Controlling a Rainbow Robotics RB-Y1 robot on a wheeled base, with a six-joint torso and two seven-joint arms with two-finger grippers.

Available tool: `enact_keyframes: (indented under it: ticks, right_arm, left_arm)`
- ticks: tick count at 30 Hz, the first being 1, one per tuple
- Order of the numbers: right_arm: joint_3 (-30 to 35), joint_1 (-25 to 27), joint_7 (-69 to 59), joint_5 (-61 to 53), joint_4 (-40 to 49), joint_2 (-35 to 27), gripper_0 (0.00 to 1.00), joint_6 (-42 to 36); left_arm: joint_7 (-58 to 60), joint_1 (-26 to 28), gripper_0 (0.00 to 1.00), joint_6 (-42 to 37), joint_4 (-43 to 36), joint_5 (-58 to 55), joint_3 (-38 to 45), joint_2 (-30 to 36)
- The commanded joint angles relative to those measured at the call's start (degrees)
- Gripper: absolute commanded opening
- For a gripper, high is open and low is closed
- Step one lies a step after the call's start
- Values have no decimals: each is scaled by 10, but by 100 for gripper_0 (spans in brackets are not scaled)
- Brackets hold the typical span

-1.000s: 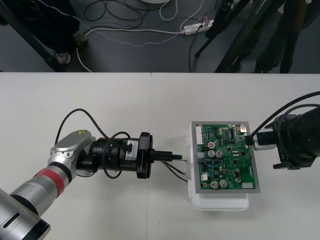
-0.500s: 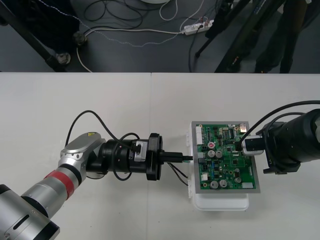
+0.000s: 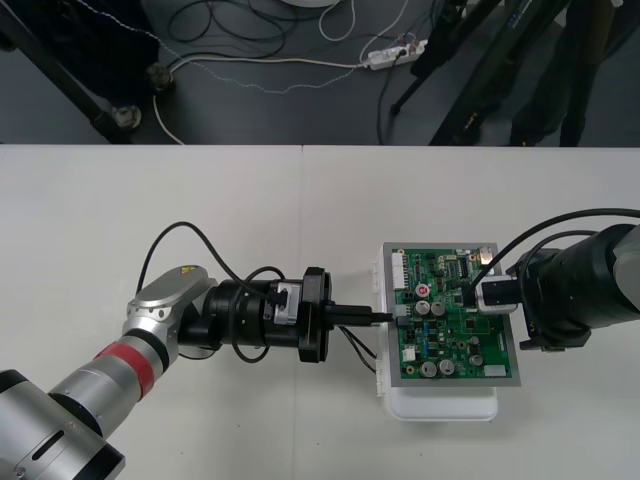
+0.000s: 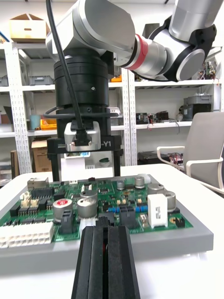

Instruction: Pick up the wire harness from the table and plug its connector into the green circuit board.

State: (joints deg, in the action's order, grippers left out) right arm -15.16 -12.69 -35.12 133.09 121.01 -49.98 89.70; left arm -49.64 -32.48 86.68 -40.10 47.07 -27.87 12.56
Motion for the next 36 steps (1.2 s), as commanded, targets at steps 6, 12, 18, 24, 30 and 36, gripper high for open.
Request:
enact_keyframes:
  ticks: [6,12,18,24,30,36]
  right_arm:
    - [-21,-25,5,8,6,5,100,3]
    - [-22,-24,-3,13,6,7,100,3]
    - [-22,-24,-13,13,6,9,100,3]
    - [-22,-18,-26,33,15,18,100,3]
    - [-22,-14,-39,47,25,26,100,3]
    - [-21,-7,-51,56,33,27,100,3]
  left_arm:
    - [-1,-23,0,29,-3,-9,-17,-24]
    - [2,-22,0,24,-3,-8,-18,-24]
    - [6,-15,0,23,-3,-7,-17,-23]
    - [10,-8,0,15,-3,-7,-17,-19]
    - [12,-4,0,7,-3,-6,-17,-15]
    - [14,1,0,6,-3,-6,-17,-13]
